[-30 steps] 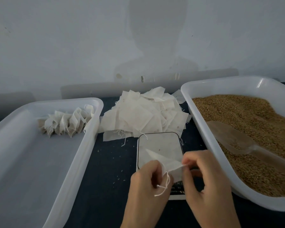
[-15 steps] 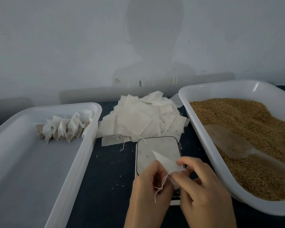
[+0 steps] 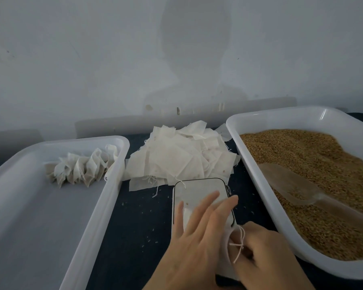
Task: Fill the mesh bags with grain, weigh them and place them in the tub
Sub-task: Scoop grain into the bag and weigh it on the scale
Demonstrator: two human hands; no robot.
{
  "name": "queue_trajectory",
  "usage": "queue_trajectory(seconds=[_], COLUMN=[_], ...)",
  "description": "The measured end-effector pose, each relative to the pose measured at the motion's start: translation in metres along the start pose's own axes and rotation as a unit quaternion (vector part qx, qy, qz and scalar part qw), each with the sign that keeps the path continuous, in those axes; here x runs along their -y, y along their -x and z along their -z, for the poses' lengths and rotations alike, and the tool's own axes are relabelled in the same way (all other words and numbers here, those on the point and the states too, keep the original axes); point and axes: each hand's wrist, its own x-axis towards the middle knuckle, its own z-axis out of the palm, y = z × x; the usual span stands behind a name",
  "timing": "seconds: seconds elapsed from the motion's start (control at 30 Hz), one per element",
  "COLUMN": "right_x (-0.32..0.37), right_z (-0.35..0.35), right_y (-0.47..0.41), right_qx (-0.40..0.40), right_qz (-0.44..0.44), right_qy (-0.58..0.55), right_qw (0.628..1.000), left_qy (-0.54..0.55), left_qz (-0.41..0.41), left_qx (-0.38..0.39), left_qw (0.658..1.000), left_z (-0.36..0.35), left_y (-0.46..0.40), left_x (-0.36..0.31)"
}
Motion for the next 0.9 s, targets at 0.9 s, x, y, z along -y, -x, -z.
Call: queue_trajectory(seconds=[0.9], right_x=[-0.135], right_z=[0.116], right_y=[-0.062], right_qx=[0.143], right_qz=[-0.19], right_qy=[0.297], right_qw=[0.925], left_qy=[0.371], left_qz=[0.228], left_qx=[-0.157], left_qw=[0.886], left_z=[-0.011], left_y=[-0.005], left_x=[0.006])
